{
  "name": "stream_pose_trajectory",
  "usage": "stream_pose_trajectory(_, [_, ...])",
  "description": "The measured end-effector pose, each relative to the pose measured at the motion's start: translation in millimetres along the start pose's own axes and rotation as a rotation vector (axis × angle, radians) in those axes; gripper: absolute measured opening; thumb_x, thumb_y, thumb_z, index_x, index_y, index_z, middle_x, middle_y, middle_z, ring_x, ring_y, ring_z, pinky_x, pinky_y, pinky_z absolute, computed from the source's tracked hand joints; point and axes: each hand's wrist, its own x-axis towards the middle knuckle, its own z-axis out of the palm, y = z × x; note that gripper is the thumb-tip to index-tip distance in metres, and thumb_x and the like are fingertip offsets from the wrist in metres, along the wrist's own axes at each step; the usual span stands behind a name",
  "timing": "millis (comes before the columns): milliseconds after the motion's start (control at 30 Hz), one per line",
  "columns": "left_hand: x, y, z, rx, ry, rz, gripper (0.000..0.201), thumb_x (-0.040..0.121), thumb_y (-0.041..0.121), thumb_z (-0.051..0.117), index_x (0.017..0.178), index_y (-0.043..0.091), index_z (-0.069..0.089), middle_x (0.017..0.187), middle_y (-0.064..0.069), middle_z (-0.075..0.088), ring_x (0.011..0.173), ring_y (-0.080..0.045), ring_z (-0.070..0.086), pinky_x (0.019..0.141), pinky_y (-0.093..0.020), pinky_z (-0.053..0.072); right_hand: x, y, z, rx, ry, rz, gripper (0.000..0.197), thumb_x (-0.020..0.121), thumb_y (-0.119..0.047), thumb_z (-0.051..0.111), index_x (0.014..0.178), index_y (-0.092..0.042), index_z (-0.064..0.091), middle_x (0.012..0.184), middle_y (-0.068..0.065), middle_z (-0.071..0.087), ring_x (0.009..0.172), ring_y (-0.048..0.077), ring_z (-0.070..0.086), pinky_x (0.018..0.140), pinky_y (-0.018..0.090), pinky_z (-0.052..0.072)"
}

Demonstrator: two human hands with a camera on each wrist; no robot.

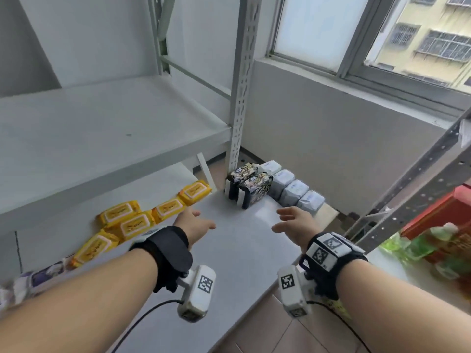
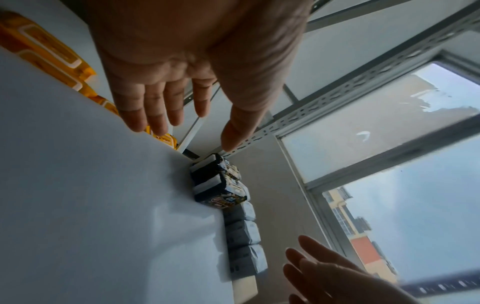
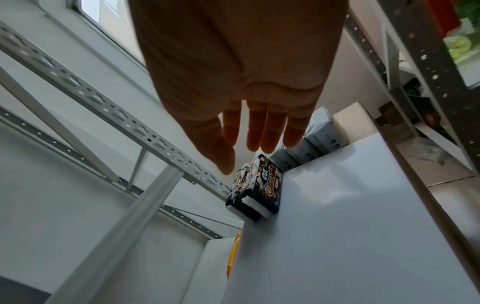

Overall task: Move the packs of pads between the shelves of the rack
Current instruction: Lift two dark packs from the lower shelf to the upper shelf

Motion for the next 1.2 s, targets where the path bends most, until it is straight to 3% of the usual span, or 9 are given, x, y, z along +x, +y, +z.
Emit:
stream_pose_trajectory(167, [70.2, 26.1, 35.6, -0.027, 0.038, -0.052, 0.081, 0.081, 0.023, 0.072, 0.147, 0.011, 0.028, 0.149, -0.009, 0.035, 0.134, -0.028, 0.038, 0.109, -0.041, 0.035, 88.8, 4.0, -13.3, -0.065, -0.028, 0.022, 0.056, 0.071, 0.003, 0.074, 0.122, -0.011, 0.056, 0.118, 0.008, 0.058, 0.102, 0.02, 0.055, 0.085, 0.031, 0.048])
stream_pose_trajectory(300, [126.5, 47.5, 60.8, -0.015, 0.067, -0.123, 0.092, 0.078, 0.031, 0.075, 0.149, 0.009, 0.022, 0.151, -0.01, 0.032, 0.135, -0.029, 0.037, 0.108, -0.039, 0.036, 160.4, 4.4, -21.7, -0.061, -0.031, 0.068, 0.064, 0.07, 0.003, 0.075, 0.127, -0.011, 0.051, 0.12, 0.01, 0.057, 0.098, 0.02, 0.054, 0.07, 0.025, 0.045])
stream_pose_trajectory(433, [172.7, 61.2, 80.3, 0.039, 0.098, -0.176, 0.098, 0.072, 0.04, 0.077, 0.148, 0.01, 0.023, 0.149, -0.01, 0.036, 0.132, -0.029, 0.04, 0.105, -0.038, 0.04, 219.5, 6.6, -20.8, -0.094, -0.041, 0.08, 0.07, 0.068, 0.003, 0.075, 0.131, -0.012, 0.047, 0.124, 0.011, 0.057, 0.107, 0.025, 0.057, 0.088, 0.037, 0.051])
stream_pose_trajectory(567, [209.1, 73.6, 101.7, 0.064, 0.138, -0.2, 0.1, 0.071, 0.044, 0.076, 0.148, 0.011, 0.021, 0.149, -0.01, 0.035, 0.132, -0.029, 0.039, 0.105, -0.042, 0.04, 268.1, -1.4, -17.1, -0.208, -0.095, 0.018, 0.071, 0.069, 0.0, 0.074, 0.132, -0.017, 0.046, 0.126, 0.005, 0.055, 0.095, 0.014, 0.049, 0.063, 0.019, 0.04])
stream_pose_trajectory(667, [234.4, 82.5, 120.4, 0.028, 0.173, -0.222, 0.101, 0.072, 0.04, 0.077, 0.149, 0.011, 0.018, 0.15, -0.01, 0.033, 0.133, -0.031, 0.039, 0.105, -0.042, 0.04, 300.9, -8.4, -7.3, -0.292, -0.143, -0.047, 0.077, 0.067, 0.002, 0.073, 0.135, -0.019, 0.044, 0.13, 0.005, 0.051, 0.101, 0.016, 0.052, 0.071, 0.023, 0.047])
stream_pose_trajectory(867, [273.6, 92.2, 147.8, -0.038, 0.259, -0.201, 0.092, 0.073, 0.015, 0.077, 0.148, 0.017, 0.023, 0.147, -0.011, 0.033, 0.13, -0.028, 0.041, 0.104, -0.035, 0.04, 335.7, -3.6, 18.7, -0.559, -0.199, -0.204, 0.074, 0.073, 0.001, 0.066, 0.138, -0.022, 0.041, 0.134, 0.005, 0.046, 0.123, 0.023, 0.045, 0.105, 0.033, 0.039])
stream_pose_trajectory(1000, [277.3, 83.3, 153.3, -0.048, 0.258, -0.179, 0.087, 0.068, 0.007, 0.081, 0.142, 0.015, 0.035, 0.135, -0.008, 0.05, 0.12, -0.023, 0.051, 0.1, -0.033, 0.045, 340.9, 10.3, 22.7, -0.614, -0.275, -0.207, 0.078, 0.071, -0.005, 0.07, 0.139, -0.027, 0.039, 0.128, 0.006, 0.047, 0.116, 0.024, 0.048, 0.103, 0.036, 0.042])
stream_pose_trajectory(1100, [273.5, 75.3, 149.0, 0.001, 0.271, -0.147, 0.08, 0.067, 0.015, 0.083, 0.137, 0.016, 0.044, 0.129, -0.005, 0.055, 0.11, -0.019, 0.054, 0.085, -0.025, 0.044, 340.1, 16.7, 23.1, -0.616, -0.382, -0.231, 0.082, 0.065, -0.005, 0.078, 0.137, -0.024, 0.043, 0.124, 0.006, 0.056, 0.111, 0.023, 0.055, 0.098, 0.034, 0.046])
stream_pose_trajectory(1200, [265.5, 63.8, 142.7, 0.011, 0.289, -0.136, 0.078, 0.068, 0.019, 0.083, 0.136, 0.018, 0.045, 0.131, -0.004, 0.055, 0.115, -0.021, 0.054, 0.091, -0.026, 0.045, 335.6, 21.7, 25.9, -0.549, -0.467, -0.254, 0.082, 0.06, -0.004, 0.082, 0.133, -0.022, 0.048, 0.116, 0.002, 0.064, 0.102, 0.017, 0.058, 0.092, 0.027, 0.046])
